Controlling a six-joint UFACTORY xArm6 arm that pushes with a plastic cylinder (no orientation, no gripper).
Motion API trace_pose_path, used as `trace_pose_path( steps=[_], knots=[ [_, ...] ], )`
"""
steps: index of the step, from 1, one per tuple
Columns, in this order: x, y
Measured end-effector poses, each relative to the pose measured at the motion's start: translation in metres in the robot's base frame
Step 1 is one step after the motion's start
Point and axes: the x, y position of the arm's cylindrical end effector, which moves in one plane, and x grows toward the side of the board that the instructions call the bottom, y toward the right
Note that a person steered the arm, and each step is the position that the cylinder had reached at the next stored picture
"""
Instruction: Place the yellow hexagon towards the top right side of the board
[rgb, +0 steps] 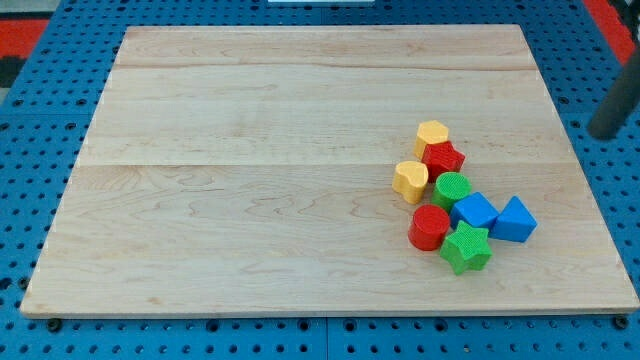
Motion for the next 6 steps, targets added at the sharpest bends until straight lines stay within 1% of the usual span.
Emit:
trace_pose_path(
  steps=[1, 3, 5, 6],
  knots=[
    [0.043, -0.031],
    [0.045, -0.085],
    [0.010, -0.142],
    [0.013, -0.179]
  ],
)
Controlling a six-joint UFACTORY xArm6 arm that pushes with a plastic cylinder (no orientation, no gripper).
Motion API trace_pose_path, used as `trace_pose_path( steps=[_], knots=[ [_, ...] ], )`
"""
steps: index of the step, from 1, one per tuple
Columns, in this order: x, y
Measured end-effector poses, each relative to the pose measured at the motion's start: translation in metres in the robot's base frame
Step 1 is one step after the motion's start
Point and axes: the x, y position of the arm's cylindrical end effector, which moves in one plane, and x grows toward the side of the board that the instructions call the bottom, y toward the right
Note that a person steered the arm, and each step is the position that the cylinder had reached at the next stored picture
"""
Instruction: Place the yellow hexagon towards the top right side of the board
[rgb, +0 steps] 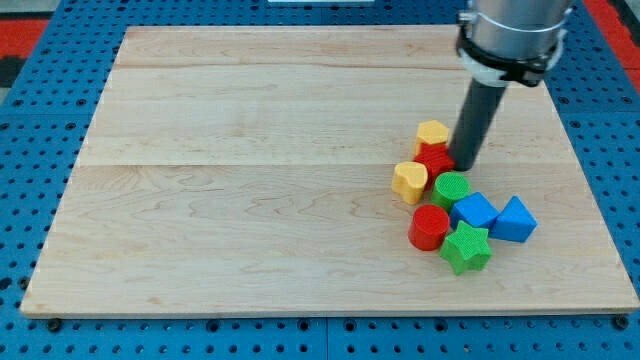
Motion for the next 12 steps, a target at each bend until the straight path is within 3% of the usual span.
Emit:
trace_pose_path(
  steps=[2, 3, 4, 7, 9, 11, 12],
  knots=[
    [-0.033, -0.052],
    [-0.026, 0.003],
    [-0.074, -0.003],
    [-0.072, -0.077],
    [-0.098, -0.059],
    [-0.071, -0.120],
    [-0.096, -0.114]
  ],
)
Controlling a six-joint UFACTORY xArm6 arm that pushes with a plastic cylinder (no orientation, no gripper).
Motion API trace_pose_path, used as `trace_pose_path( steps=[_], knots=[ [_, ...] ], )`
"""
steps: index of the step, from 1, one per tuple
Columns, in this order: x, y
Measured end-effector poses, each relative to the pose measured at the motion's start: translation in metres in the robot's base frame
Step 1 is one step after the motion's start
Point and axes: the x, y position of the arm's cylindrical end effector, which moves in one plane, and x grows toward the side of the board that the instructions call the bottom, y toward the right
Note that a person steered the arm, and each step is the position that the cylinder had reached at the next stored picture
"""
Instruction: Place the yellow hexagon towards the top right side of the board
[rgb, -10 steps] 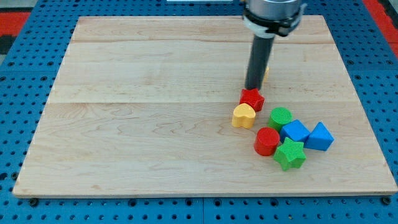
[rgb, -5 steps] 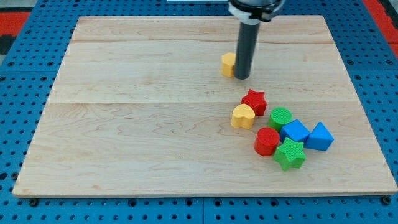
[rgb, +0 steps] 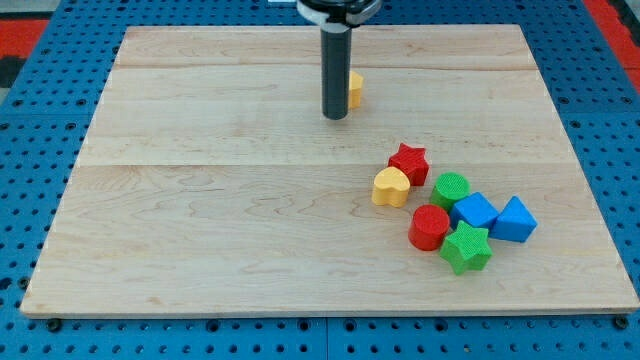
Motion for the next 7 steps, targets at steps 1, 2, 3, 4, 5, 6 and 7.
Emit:
trace_pose_path(
  steps=[1, 2, 3, 4, 5, 6, 7],
  knots=[
    [-0.036, 0.039],
    [-0.053, 0.045],
    [-0.029, 0.010],
    [-0.070, -0.002],
    [-0.081, 0.015],
    [-0.081, 0.057],
    [-0.076, 0.070]
  ],
)
